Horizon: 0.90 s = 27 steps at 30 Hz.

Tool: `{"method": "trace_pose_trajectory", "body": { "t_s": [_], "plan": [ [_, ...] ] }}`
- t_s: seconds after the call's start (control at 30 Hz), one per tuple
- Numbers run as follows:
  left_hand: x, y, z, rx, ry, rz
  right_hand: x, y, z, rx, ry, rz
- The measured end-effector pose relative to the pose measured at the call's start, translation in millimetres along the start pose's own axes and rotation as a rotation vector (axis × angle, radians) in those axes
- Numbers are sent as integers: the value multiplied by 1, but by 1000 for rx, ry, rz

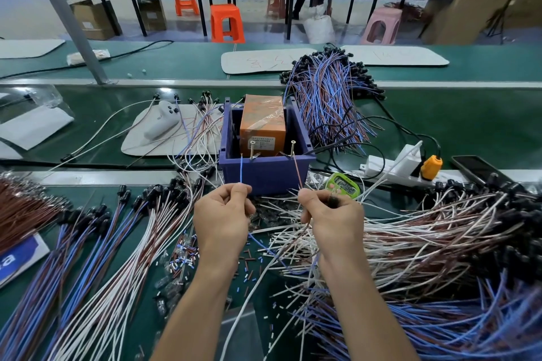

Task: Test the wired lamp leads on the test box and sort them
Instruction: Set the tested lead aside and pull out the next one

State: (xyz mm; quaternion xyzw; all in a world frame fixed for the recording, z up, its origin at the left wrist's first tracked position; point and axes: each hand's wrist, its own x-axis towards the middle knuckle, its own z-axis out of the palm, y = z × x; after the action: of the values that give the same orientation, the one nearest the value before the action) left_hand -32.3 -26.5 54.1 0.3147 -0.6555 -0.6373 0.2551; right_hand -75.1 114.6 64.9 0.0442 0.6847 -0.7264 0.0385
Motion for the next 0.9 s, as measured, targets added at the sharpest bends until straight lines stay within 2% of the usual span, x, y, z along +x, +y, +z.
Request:
{"method": "trace_pose_trajectory", "body": {
  "t_s": [0.17, 0.27, 0.37, 0.4, 0.43, 0.5, 0.57, 0.63, 0.7, 0.83, 0.9],
  "plan": [
    [-2, -1, -3, -8, -17, 24, -6, 4, -1, -13, -63, -13],
    [-9, 2, -6, -19, -98, 24, -12, 4, -6, 32, -101, 10],
    [-20, 7, -8, 69, -209, 53, -18, -2, -13, -74, -256, -14],
    [-23, 9, -10, 174, -209, 86, -21, -6, -16, -139, -326, -32],
    [-26, 11, -12, 359, -176, 145, -23, -11, -19, -216, -385, -52],
    [-36, 18, -19, 707, -9, 310, -27, -19, -25, -407, -431, -112],
    [-48, 27, -29, 625, 93, 514, -30, -26, -31, -610, -402, -206],
    [-59, 35, -31, 475, 15, 678, -33, -33, -35, -759, -375, -287],
    [-68, 44, -24, 480, -122, 746, -38, -40, -37, -859, -378, -347],
    [-74, 46, -5, 565, -389, 680, -45, -45, -45, -1021, -380, -448],
    [-75, 40, 1, 511, -487, 642, -46, -44, -49, -1005, -394, -432]
  ]
}}
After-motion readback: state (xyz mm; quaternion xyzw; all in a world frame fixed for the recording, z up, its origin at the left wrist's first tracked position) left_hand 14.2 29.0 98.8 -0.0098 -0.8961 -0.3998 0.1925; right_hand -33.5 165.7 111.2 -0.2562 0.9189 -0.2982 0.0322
